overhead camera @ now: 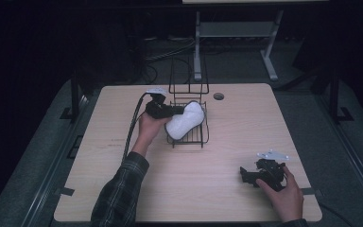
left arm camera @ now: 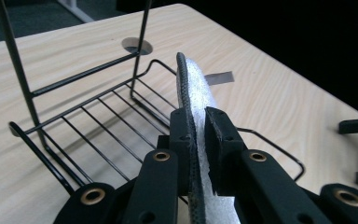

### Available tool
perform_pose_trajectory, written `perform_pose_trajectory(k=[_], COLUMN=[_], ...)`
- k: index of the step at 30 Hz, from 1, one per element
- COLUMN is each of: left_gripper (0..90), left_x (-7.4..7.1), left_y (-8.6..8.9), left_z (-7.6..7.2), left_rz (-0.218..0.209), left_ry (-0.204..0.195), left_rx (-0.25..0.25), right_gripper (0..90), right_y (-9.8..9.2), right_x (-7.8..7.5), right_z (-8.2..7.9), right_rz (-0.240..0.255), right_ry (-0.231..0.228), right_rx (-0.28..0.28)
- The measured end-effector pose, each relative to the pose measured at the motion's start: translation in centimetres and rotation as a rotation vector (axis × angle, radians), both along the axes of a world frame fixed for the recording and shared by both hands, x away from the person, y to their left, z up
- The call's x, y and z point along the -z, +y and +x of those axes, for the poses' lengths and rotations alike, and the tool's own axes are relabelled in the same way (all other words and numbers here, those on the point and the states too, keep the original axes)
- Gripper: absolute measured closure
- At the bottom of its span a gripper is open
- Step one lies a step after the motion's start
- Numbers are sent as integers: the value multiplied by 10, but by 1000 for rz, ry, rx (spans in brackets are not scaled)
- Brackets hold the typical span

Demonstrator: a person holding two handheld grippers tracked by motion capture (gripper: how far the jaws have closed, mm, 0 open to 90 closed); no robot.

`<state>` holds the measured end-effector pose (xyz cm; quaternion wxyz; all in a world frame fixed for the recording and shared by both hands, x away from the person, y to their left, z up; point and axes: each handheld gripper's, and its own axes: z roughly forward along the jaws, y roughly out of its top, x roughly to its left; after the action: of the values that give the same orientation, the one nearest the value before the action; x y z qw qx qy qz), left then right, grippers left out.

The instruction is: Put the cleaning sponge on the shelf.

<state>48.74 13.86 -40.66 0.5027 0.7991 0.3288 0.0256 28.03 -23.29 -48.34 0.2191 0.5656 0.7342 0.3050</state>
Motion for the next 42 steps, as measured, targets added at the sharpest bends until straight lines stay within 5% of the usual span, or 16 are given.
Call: perform_pose_trajectory(k=[11,20,28,42], left_gripper=[764,716,892,895], left_x=[5,6,1,8], left_y=[2,6,12,14], left_z=[5,6,-4,-43], left_rz=[110,150,139,156], left_ry=[-18,-21,-34,-38], left_rx=[-46,-75,-34,44], right_gripper=[0,0,0,0], right_y=[0,0,0,0], right_x=[0,0,0,0], right_z=[0,0,0,0], right_rz=[0,0,0,0], right_ry=[0,0,0,0], right_rx=[0,0,0,0])
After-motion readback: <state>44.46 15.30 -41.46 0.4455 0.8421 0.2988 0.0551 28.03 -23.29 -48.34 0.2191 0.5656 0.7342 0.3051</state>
